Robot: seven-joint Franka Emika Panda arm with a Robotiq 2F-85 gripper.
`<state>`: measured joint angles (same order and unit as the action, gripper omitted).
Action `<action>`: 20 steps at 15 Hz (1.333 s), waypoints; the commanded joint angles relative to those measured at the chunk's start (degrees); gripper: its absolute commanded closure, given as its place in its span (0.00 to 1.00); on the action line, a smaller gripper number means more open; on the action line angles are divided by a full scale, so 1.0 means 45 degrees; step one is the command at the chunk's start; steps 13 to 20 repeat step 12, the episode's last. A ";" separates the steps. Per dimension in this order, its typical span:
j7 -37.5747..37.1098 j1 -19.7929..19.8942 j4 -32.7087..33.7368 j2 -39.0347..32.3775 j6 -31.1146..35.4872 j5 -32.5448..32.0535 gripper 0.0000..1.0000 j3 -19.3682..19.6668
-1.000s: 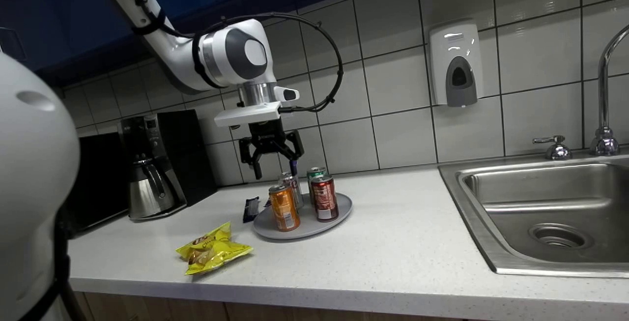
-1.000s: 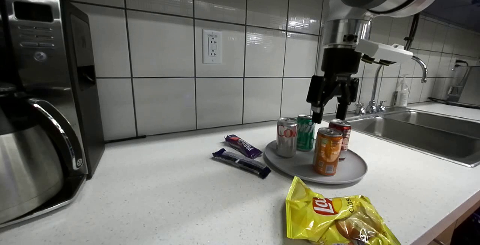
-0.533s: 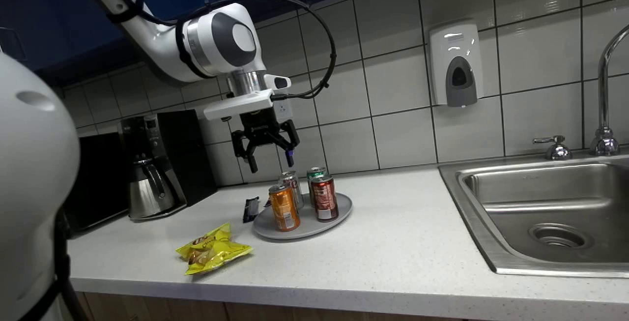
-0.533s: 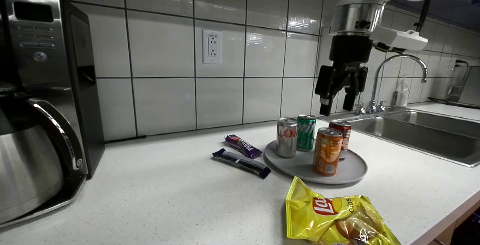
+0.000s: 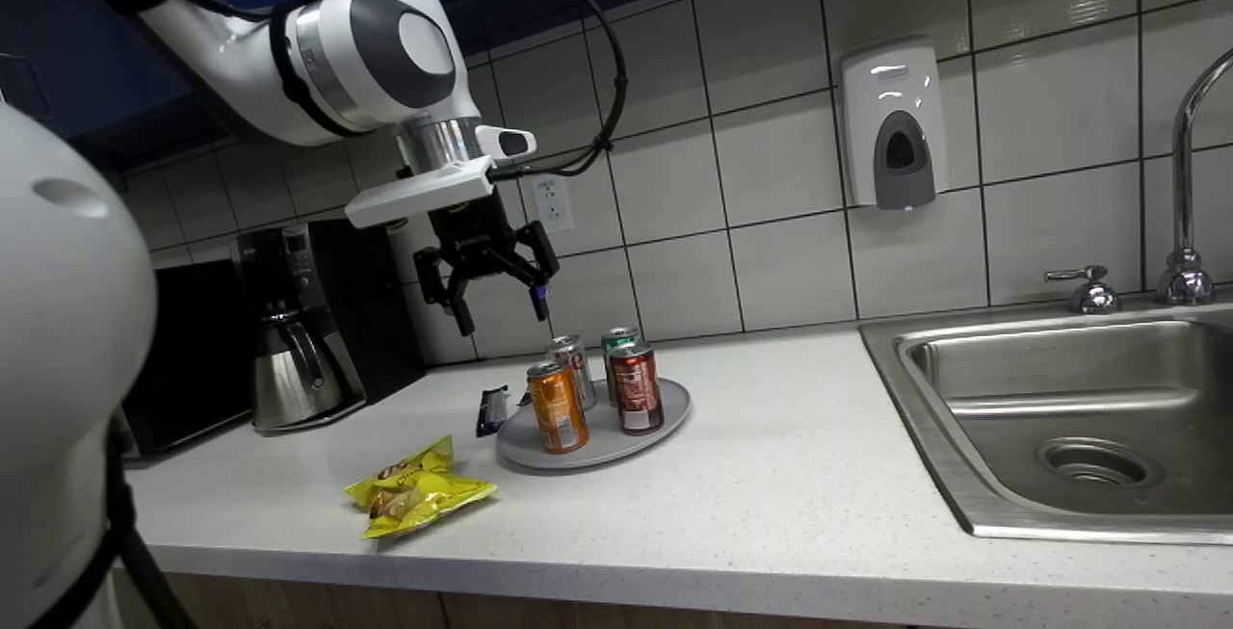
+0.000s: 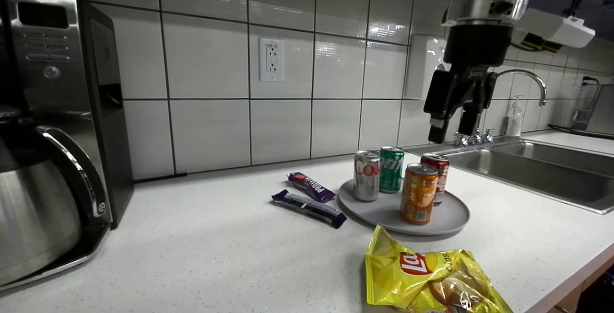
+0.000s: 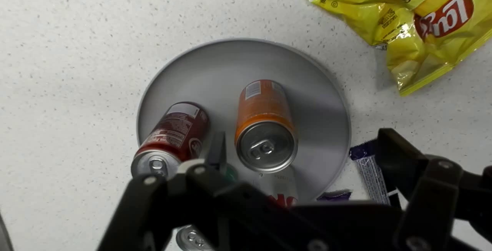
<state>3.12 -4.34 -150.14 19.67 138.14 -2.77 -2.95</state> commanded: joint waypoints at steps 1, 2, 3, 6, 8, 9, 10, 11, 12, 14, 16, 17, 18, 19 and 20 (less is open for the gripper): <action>-0.0648 0.0030 -0.0885 0.1576 -0.0639 -0.0088 0.00 -0.0302; -0.0156 0.0008 -0.0325 0.0557 -0.0201 0.0009 0.00 -0.0088; -0.0172 0.0005 -0.0407 0.0716 -0.0244 0.0009 0.00 -0.0093; -0.0170 0.0008 -0.0403 0.0596 -0.0215 0.0012 0.00 -0.0083; -0.0170 0.0008 -0.0402 0.0569 -0.0214 0.0012 0.00 -0.0083; -0.0170 0.0008 -0.0402 0.0564 -0.0214 0.0012 0.00 -0.0083; -0.0170 0.0008 -0.0402 0.0563 -0.0214 0.0012 0.00 -0.0083; -0.0170 0.0008 -0.0402 0.0556 -0.0214 0.0012 0.00 -0.0083; -0.0170 0.0008 -0.0402 0.0557 -0.0214 0.0012 0.00 -0.0083; -0.0170 0.0008 -0.0402 0.0557 -0.0214 0.0012 0.00 -0.0083; -0.0170 0.0008 -0.0402 0.0557 -0.0214 0.0012 0.00 -0.0083; -0.0170 0.0008 -0.0402 0.0557 -0.0214 0.0012 0.00 -0.0083; -0.0170 0.0008 -0.0402 0.0557 -0.0214 0.0012 0.00 -0.0083; -0.0170 0.0008 -0.0402 0.0557 -0.0214 0.0012 0.00 -0.0083; -0.0170 0.0008 -0.0402 0.0557 -0.0214 0.0012 0.00 -0.0083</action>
